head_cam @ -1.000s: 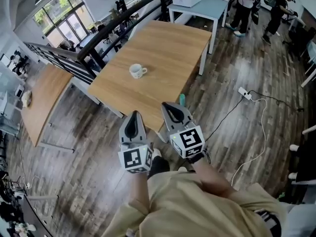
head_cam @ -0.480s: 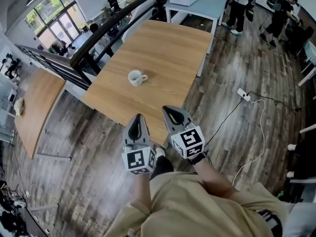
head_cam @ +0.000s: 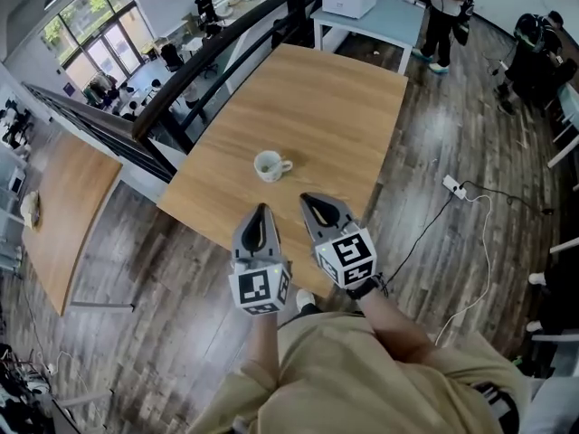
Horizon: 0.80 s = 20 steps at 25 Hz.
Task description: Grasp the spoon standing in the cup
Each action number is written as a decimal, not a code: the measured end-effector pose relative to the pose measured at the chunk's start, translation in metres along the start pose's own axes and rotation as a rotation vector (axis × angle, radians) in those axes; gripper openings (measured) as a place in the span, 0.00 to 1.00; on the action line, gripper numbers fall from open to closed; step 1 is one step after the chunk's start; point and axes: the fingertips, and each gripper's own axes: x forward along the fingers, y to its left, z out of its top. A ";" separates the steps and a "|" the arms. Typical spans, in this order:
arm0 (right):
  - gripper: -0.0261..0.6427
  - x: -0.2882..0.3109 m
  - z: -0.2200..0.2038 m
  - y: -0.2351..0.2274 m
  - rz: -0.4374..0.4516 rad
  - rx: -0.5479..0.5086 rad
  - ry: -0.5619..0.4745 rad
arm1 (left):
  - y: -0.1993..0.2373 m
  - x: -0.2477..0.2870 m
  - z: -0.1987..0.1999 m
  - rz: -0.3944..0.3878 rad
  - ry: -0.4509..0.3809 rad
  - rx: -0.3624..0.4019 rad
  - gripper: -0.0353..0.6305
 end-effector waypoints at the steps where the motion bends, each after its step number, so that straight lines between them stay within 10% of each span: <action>1: 0.06 0.010 0.000 0.000 -0.009 -0.001 0.003 | 0.008 0.006 -0.002 -0.009 0.002 -0.003 0.07; 20: 0.06 0.146 -0.115 -0.074 -0.073 0.114 0.259 | 0.074 0.117 -0.105 -0.058 0.160 -0.085 0.07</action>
